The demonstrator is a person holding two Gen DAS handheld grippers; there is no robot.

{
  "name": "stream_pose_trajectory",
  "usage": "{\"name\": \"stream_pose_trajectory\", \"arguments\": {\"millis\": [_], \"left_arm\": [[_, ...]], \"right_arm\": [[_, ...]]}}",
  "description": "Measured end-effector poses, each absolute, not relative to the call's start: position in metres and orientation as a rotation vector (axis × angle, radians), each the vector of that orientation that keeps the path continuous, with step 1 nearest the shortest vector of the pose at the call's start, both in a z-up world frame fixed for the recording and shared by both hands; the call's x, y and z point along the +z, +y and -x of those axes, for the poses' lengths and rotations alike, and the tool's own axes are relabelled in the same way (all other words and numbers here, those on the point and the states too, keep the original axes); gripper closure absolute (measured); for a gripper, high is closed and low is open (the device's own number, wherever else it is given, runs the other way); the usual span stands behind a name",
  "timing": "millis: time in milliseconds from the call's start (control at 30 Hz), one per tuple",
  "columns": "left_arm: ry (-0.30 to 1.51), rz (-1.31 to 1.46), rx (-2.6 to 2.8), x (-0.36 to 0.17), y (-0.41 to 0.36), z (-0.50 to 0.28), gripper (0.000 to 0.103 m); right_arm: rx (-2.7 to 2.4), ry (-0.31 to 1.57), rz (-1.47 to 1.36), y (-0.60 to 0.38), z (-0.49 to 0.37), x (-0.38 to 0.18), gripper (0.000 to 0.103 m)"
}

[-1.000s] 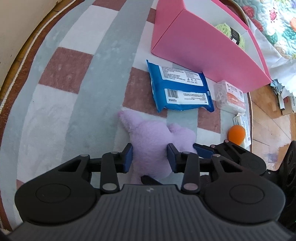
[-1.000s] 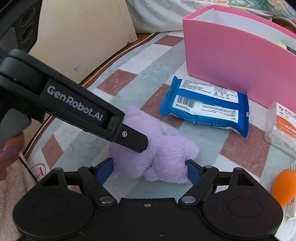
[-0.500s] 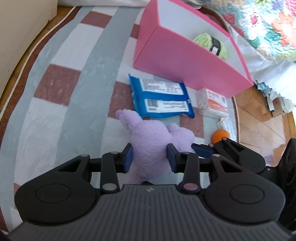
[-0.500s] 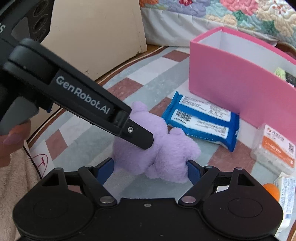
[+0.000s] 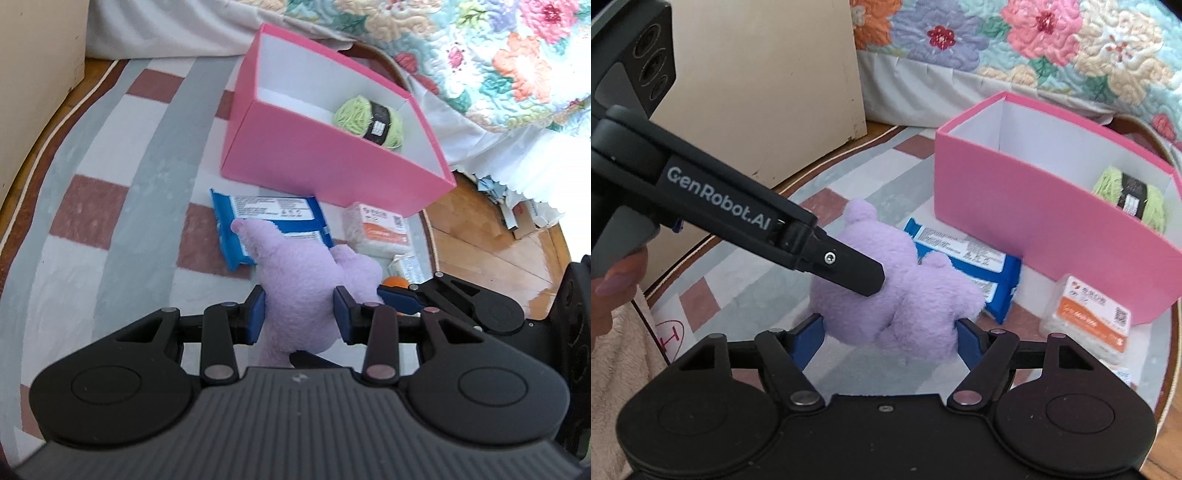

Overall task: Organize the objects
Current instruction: 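Lift the purple plush toy with the left tool and carry it into the pink box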

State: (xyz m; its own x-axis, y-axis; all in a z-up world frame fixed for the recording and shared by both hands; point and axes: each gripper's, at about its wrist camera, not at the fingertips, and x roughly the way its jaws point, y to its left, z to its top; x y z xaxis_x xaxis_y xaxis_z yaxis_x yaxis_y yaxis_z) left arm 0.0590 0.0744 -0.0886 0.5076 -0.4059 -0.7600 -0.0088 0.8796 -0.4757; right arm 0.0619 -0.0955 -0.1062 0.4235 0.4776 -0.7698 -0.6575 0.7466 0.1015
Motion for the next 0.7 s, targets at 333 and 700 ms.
{"name": "stream_pose_trajectory", "arguments": {"millis": [333, 700], "left_arm": [[0.958, 0.397, -0.281, -0.051, 0.057, -0.055, 0.065], [0.917, 0.381, -0.302, -0.014, 0.046, -0.062, 0.065]], "right_arm": [[0.713, 0.845, 0.217, -0.111, -0.061, -0.076, 0.026], [0.7, 0.786, 0.214, -0.12, -0.061, -0.046, 0.026]]}}
